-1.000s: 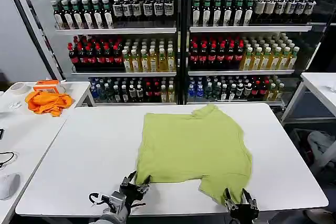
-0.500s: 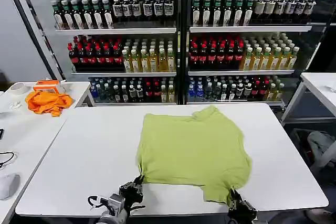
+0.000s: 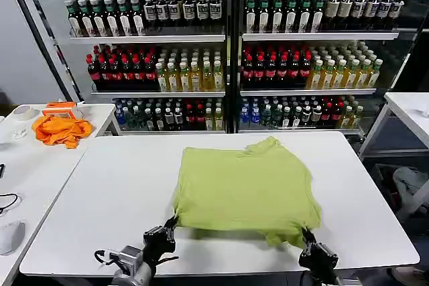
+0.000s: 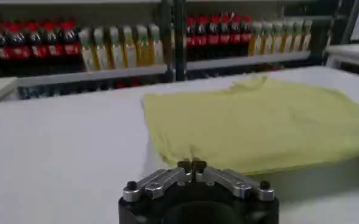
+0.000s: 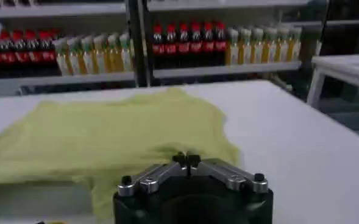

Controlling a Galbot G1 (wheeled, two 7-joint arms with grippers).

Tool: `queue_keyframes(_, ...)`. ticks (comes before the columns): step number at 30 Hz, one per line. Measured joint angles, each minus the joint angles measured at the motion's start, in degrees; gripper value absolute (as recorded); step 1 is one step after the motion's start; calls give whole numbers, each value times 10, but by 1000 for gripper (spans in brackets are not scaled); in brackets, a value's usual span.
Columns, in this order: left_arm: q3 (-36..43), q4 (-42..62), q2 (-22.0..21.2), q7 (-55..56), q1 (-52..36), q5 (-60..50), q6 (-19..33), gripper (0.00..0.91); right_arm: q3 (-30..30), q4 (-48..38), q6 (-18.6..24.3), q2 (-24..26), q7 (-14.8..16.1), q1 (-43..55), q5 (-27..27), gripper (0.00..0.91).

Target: Fold and organize the clothes.

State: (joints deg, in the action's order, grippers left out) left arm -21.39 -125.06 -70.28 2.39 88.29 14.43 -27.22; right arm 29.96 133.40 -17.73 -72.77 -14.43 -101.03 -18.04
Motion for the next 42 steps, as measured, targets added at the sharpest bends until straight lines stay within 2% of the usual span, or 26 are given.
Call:
queue_keyframes(15, 4, 18, 39, 3, -47, 41, 18, 20, -16, -66, -20, 60, 7, 103, -18, 0)
queue_keyframes(31, 68, 122, 21, 14, -148, 22, 22, 20, -50, -181, -51, 112, 23, 226, -18, 0)
queue_keyframes(32, 70, 128, 20, 15, -152, 21, 22, 20, -53, -187, -53, 113, 24, 232, -18, 141)
queue_keyframes(33, 73, 134, 19, 16, -158, 20, 22, 30, -57, -194, -57, 113, 25, 238, -16, 907)
queue_keyframes(35, 79, 144, 16, 19, -167, 19, 23, 413, -63, -204, -62, 114, 25, 249, -13, 907)
queue_keyframes(36, 82, 149, 15, 20, -172, 17, 23, 907, -66, -210, -64, 114, 26, 254, -12, 907)
queue_keyframes(42, 96, 171, 9, 24, -192, 7, 26, 907, -78, -225, -73, 113, 29, 269, -6, 907)
